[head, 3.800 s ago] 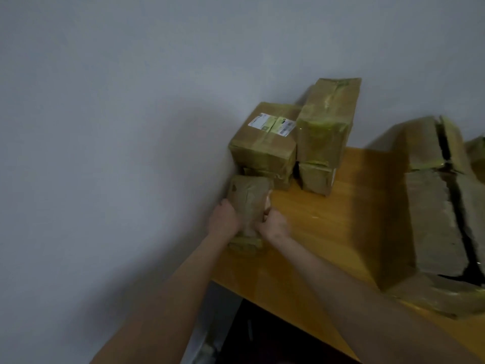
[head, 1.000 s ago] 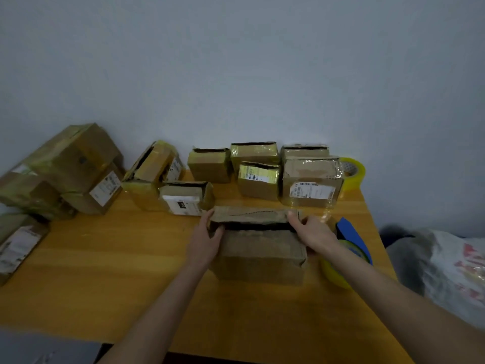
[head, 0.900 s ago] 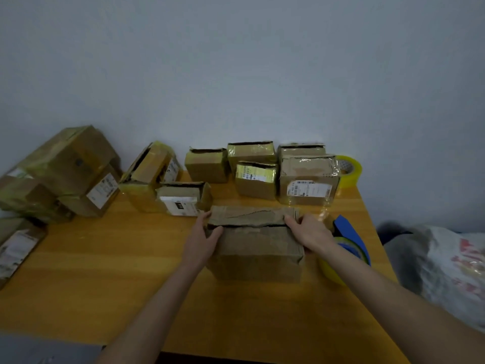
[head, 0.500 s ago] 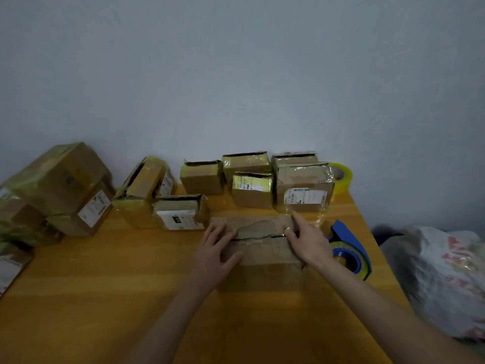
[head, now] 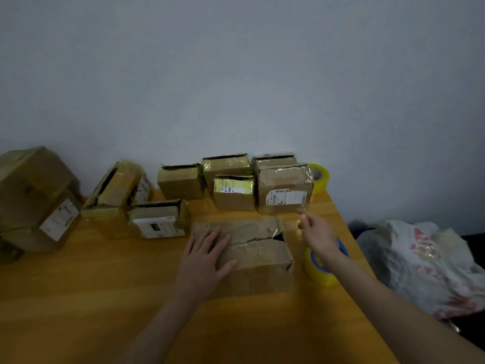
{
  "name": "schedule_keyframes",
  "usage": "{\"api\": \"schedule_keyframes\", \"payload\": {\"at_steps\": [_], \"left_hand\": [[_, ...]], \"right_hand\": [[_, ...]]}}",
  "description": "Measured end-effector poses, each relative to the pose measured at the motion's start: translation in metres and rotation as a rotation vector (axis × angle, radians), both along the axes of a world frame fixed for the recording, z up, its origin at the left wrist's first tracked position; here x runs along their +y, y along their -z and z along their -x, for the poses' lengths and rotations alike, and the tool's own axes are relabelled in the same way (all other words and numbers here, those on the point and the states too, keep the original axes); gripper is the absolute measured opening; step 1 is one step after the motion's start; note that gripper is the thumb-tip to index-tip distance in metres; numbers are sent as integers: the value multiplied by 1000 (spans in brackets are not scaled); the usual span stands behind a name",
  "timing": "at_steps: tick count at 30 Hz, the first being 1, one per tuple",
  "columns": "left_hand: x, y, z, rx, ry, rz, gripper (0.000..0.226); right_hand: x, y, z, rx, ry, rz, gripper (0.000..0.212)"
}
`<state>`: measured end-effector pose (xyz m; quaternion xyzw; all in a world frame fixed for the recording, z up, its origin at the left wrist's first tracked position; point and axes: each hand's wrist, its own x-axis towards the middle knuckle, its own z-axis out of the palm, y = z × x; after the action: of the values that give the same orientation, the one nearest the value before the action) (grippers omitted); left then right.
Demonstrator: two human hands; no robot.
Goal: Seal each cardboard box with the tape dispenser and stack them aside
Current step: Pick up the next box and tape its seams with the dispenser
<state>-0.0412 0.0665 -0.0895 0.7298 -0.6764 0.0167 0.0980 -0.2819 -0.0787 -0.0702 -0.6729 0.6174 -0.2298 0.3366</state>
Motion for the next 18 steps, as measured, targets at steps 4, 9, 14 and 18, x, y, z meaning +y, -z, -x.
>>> {"api": "schedule_keyframes", "payload": {"at_steps": [4,9,14,18], "left_hand": [[1,-6,1,22,14,6,80],[3,-14,-15,68,68,-75,85],[0,-18,-26,74,70,-174,78],[-4,-18,-26,81,62,-208,75]], "right_hand": [[-11,12,44,571,7,-138,43],[-16,51,75,577,-9,-342,26],[-30,56,83,351,87,-411,31],[-41,35,75,151,107,-434,26]]}}
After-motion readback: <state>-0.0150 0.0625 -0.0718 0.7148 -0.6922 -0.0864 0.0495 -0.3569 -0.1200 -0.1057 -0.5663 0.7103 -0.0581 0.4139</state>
